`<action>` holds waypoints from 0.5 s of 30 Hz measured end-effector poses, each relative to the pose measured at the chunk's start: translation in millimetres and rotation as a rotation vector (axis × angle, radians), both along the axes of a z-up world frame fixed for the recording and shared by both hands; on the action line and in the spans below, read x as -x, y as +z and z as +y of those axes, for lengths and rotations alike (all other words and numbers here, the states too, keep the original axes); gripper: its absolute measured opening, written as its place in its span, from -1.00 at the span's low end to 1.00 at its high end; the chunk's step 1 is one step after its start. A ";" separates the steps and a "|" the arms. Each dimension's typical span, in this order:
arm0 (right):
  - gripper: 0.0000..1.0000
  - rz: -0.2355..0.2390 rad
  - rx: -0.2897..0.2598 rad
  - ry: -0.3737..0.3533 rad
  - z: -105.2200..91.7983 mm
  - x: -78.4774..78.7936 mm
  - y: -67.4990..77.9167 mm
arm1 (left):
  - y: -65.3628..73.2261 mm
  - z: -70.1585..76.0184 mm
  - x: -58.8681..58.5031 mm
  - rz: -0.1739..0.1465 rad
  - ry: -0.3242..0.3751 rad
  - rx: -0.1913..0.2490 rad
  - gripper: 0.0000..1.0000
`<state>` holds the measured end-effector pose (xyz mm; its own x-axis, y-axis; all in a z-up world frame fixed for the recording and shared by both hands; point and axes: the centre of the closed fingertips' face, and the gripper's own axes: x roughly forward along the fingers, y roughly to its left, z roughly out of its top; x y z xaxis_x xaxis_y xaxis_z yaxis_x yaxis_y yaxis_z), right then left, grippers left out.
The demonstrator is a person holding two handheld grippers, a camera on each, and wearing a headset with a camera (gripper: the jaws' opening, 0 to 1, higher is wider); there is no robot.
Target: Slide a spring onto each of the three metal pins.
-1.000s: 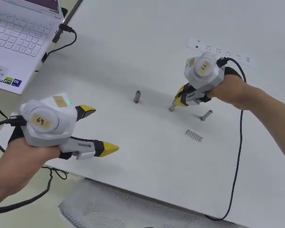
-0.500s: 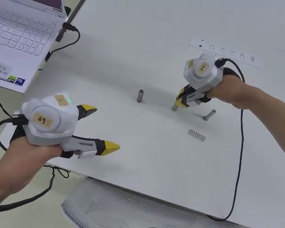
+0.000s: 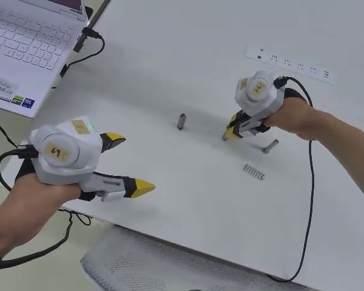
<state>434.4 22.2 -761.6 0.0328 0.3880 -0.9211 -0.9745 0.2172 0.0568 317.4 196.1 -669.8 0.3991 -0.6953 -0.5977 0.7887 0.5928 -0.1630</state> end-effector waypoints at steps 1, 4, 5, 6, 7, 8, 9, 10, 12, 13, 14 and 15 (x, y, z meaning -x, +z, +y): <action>-0.81 0.000 0.000 0.001 0.5 0.0 -0.3 | 0.2 0.0 -0.2 0.000 -0.001 -0.001 0.34; -0.80 0.003 0.001 0.003 1.5 0.9 -1.0 | 0.8 -0.2 -0.6 -0.001 -0.002 -0.003 0.34; -0.80 0.001 0.002 0.004 1.5 0.8 -1.1 | 0.8 -0.4 -0.6 0.000 -0.003 -0.002 0.34; -0.80 0.001 0.002 0.004 1.7 1.0 -0.8 | 0.9 -0.6 -0.7 0.000 -0.003 -0.002 0.34; -0.79 0.002 0.001 0.003 1.8 1.3 -0.8 | 0.9 -0.7 -0.8 0.000 -0.005 -0.003 0.34; -0.79 0.003 0.001 0.003 1.7 2.1 -0.4 | 1.2 -1.0 -0.8 0.000 -0.006 -0.003 0.34; -0.79 0.002 0.002 0.004 1.6 2.3 -0.3 | 1.4 -1.2 -0.9 -0.001 -0.006 -0.002 0.34; -0.77 0.002 0.003 0.003 1.2 2.8 -0.2 | 1.7 -1.4 -1.1 -0.001 -0.007 -0.002 0.34; -0.74 0.002 0.006 0.002 0.1 3.9 0.5 | 1.9 -1.6 -1.4 -0.001 -0.008 -0.003 0.34; -0.73 0.001 0.006 0.002 -0.3 4.5 1.0 | 2.3 -2.1 -1.5 -0.002 -0.009 -0.002 0.34; -0.71 0.001 0.007 0.002 -1.2 5.3 1.9 | 2.7 -2.4 -1.5 -0.003 -0.011 -0.002 0.34; -0.69 0.000 0.009 0.001 -2.0 5.6 2.5 | 3.2 -2.7 -1.7 -0.004 -0.011 -0.002 0.34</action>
<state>428.8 20.2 -759.1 0.0323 0.3796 -0.9246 -0.9746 0.2170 0.0551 319.1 193.5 -666.7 0.3941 -0.6982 -0.5976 0.7957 0.5846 -0.1582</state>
